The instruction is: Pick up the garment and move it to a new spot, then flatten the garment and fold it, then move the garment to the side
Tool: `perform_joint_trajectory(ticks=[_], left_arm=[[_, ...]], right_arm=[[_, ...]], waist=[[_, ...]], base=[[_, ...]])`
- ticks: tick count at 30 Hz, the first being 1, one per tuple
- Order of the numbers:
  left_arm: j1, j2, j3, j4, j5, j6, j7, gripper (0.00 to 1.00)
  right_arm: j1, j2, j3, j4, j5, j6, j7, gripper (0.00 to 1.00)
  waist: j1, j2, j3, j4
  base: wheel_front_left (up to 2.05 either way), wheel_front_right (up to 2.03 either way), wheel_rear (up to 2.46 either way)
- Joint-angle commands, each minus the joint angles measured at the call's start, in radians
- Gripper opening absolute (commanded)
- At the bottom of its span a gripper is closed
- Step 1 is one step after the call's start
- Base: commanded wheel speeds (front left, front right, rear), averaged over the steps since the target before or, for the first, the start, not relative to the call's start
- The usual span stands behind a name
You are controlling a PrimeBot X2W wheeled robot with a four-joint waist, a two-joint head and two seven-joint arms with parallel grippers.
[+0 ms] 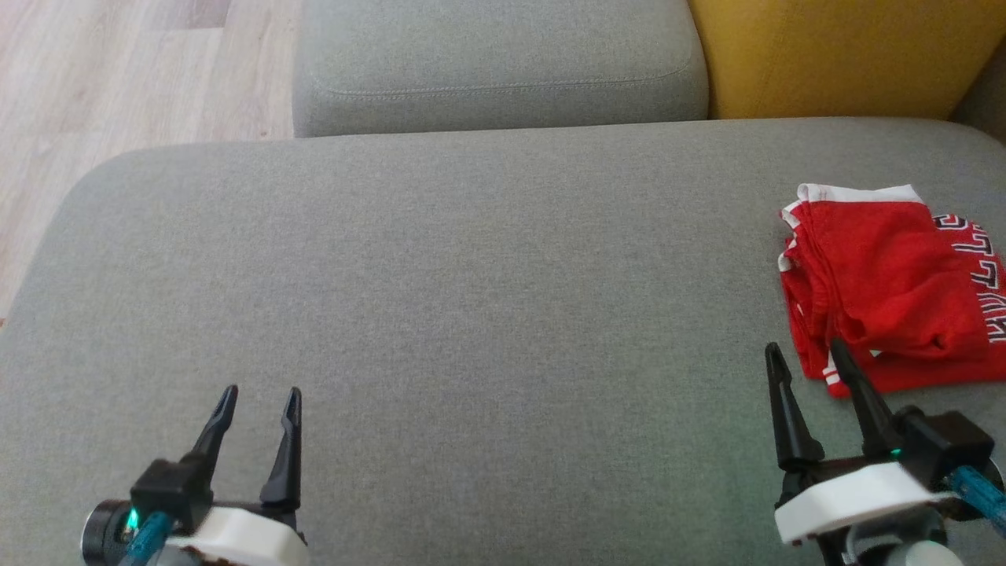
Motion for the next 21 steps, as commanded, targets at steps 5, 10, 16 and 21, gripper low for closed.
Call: perform_joint_trajectory(ticks=[5,10,16,21], left_arm=[[-0.029,0.020,0.030,-0.038,0.000,0.008,-0.003,1.00],[-0.030,0.025,0.028,-0.036,-0.004,0.009,-0.004,1.00],[-0.033,0.028,0.026,-0.038,-0.007,0.014,-0.005,1.00],[-0.037,0.033,0.020,-0.038,-0.007,0.016,-0.005,1.00]], right_arm=[[-0.014,-0.004,0.018,-0.041,0.000,0.007,0.005,1.00],[-0.012,-0.004,0.015,-0.042,-0.004,0.007,0.007,1.00],[-0.013,-0.004,0.017,-0.040,-0.007,0.007,0.009,1.00],[-0.009,-0.004,0.018,-0.041,-0.003,0.007,0.011,1.00]], waist=[[0.0001,0.0000,0.000,-0.001],[0.0001,0.0000,0.001,0.000],[0.0001,0.0000,0.001,-0.002],[0.0001,0.0000,0.001,0.002]], base=[[0.00,0.00,0.00],[0.00,0.00,0.00],[0.00,0.00,0.00],[0.00,0.00,0.00]])
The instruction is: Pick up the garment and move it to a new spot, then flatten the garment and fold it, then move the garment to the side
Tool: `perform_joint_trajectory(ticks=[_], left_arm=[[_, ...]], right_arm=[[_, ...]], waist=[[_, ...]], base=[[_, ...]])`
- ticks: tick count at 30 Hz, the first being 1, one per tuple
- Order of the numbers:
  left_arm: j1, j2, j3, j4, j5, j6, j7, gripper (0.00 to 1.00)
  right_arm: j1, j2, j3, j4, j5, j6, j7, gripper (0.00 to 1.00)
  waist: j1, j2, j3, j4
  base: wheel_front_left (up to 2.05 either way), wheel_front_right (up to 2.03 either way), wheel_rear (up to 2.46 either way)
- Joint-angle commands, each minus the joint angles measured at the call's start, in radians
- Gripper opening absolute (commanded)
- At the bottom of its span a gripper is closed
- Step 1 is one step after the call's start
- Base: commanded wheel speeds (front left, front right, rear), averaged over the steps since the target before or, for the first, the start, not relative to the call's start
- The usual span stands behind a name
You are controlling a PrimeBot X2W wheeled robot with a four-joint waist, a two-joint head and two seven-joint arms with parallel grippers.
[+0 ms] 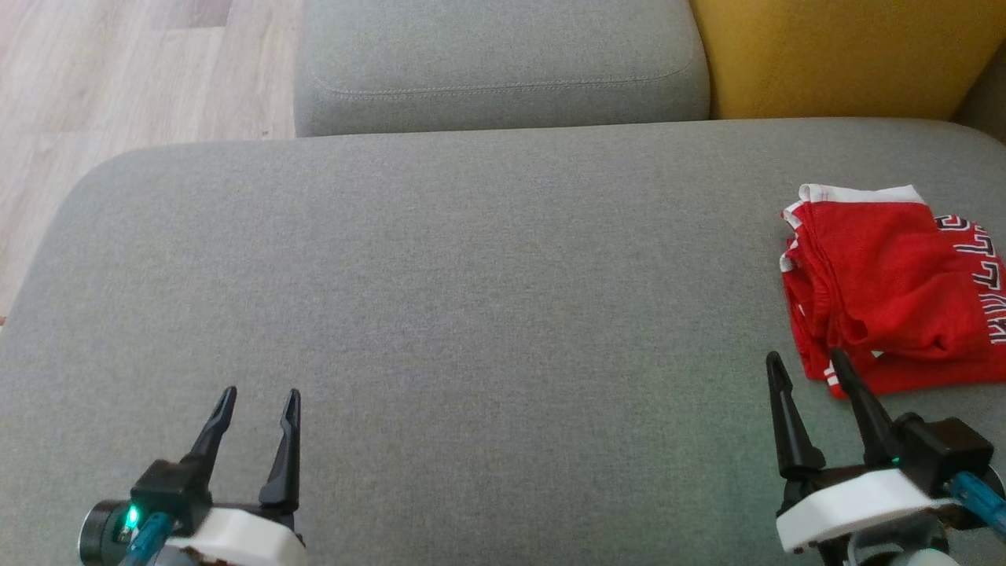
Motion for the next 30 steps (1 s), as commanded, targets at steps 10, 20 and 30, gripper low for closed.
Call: perform_joint_trajectory(ticks=[10,20,30], left_arm=[[0.001,0.009,-0.002,0.018,-0.011,0.001,0.000,0.00],[-0.013,-0.005,0.016,0.044,-0.115,-0.008,0.026,0.00],[-0.031,-0.015,0.037,0.051,-0.230,-0.018,0.054,0.00]], right_arm=[[0.001,0.000,0.004,0.019,0.002,0.000,0.000,0.00],[-0.012,-0.007,0.003,0.054,0.115,0.000,0.001,0.00],[-0.035,-0.014,0.001,0.076,0.238,0.001,0.003,0.00]], waist=[[0.0001,0.0000,0.005,0.005],[0.0001,0.0000,0.006,0.002],[0.0001,0.0000,0.007,-0.001]], base=[[0.00,0.00,0.00],[0.00,0.00,0.00],[0.00,0.00,0.00]])
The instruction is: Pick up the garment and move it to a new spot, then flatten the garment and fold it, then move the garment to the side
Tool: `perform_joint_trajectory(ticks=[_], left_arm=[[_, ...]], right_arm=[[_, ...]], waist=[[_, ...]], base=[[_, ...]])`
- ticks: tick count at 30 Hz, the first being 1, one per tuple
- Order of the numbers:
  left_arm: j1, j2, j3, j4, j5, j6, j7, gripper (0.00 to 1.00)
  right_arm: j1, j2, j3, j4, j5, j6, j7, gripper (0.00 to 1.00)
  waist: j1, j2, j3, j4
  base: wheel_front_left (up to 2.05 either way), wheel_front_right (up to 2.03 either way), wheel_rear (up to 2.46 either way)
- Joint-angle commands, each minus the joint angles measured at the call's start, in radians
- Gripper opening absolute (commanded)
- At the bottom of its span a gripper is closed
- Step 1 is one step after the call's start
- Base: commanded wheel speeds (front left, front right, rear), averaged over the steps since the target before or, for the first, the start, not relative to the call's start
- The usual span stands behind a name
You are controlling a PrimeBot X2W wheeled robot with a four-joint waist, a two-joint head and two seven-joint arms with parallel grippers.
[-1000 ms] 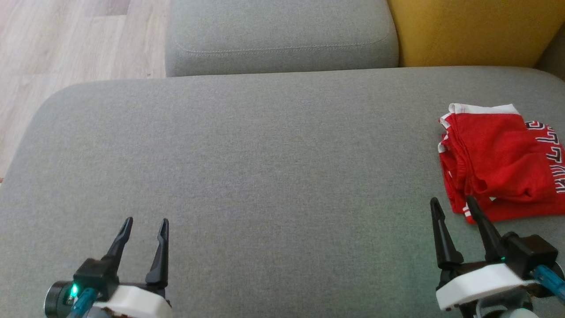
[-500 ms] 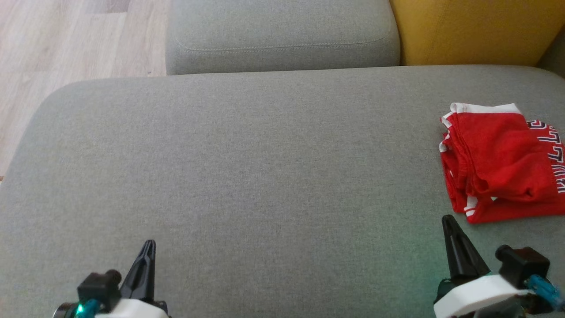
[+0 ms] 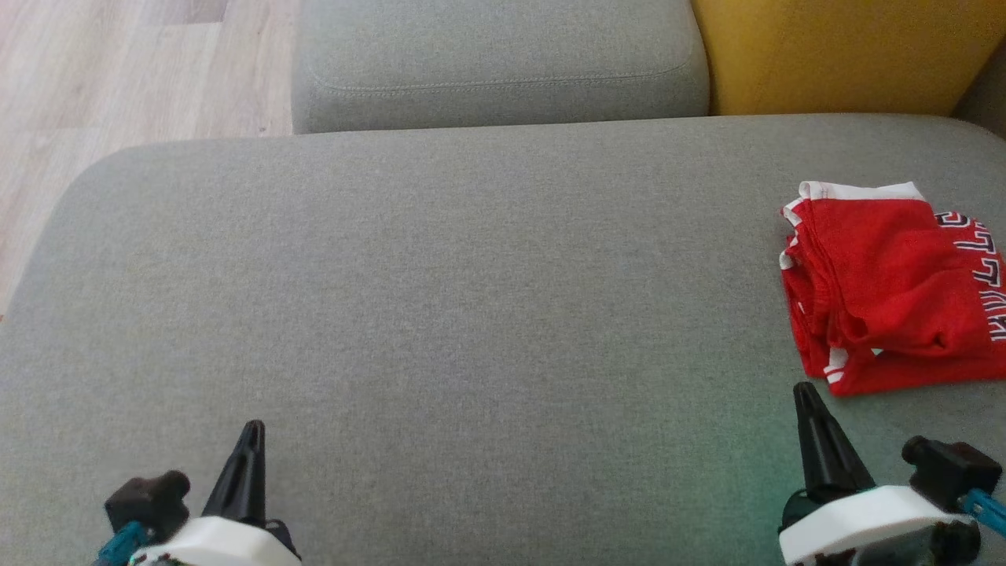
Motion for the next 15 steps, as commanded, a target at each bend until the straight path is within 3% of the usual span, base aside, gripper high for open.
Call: perform_joint_trajectory(ticks=[1,15], left_arm=[[-0.048,0.005,0.023,-0.025,-0.026,-0.007,0.005,0.00],[-0.074,-0.009,0.053,-0.016,-0.187,-0.021,0.044,0.00]], right_arm=[[-0.052,-0.014,-0.002,-0.025,0.031,0.002,0.000,0.00],[-0.081,-0.022,-0.008,0.004,0.200,0.003,0.006,0.00]], waist=[[0.0000,0.0000,0.000,0.000],[0.0000,0.0000,0.002,-0.005]], base=[[0.00,0.00,0.00],[0.00,0.00,0.00]])
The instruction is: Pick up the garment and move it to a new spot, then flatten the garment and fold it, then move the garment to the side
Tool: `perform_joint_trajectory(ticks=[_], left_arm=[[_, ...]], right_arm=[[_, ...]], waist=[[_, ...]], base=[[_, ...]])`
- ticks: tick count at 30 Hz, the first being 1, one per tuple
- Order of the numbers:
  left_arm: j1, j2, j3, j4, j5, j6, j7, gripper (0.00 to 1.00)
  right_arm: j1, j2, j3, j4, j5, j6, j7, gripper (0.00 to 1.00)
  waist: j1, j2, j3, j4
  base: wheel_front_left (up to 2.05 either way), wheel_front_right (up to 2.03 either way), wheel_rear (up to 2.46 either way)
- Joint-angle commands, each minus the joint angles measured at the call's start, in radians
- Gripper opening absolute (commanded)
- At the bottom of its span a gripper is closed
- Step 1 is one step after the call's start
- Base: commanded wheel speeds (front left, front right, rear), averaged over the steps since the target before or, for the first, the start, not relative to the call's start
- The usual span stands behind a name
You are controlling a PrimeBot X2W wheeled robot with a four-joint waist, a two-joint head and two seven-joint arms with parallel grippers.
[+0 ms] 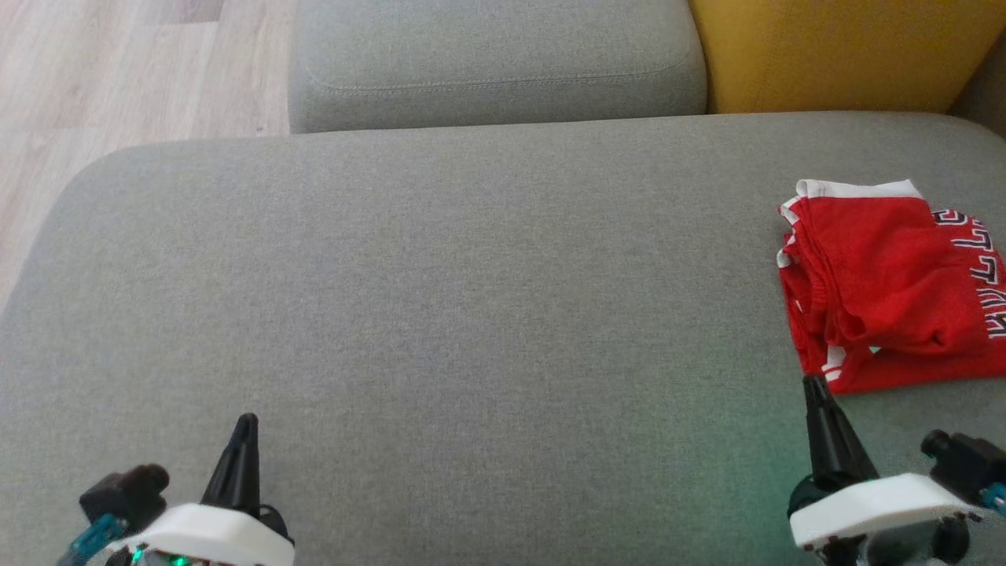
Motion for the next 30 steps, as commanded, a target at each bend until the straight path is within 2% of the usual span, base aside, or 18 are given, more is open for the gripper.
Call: perform_joint_trajectory(ticks=[1,30], left_arm=[[-0.052,0.007,0.029,-0.028,-0.027,-0.005,0.005,0.00],[-0.105,-0.020,0.089,-0.009,-0.349,-0.033,0.083,0.00]], right_arm=[[-0.053,-0.020,-0.002,-0.025,0.032,0.003,0.001,0.00],[-0.112,-0.028,-0.024,0.032,0.362,0.004,0.021,0.00]], waist=[[0.0000,0.0000,0.000,0.000],[0.0000,0.0000,0.003,-0.009]], base=[[0.00,0.00,0.00],[0.00,0.00,0.00]])
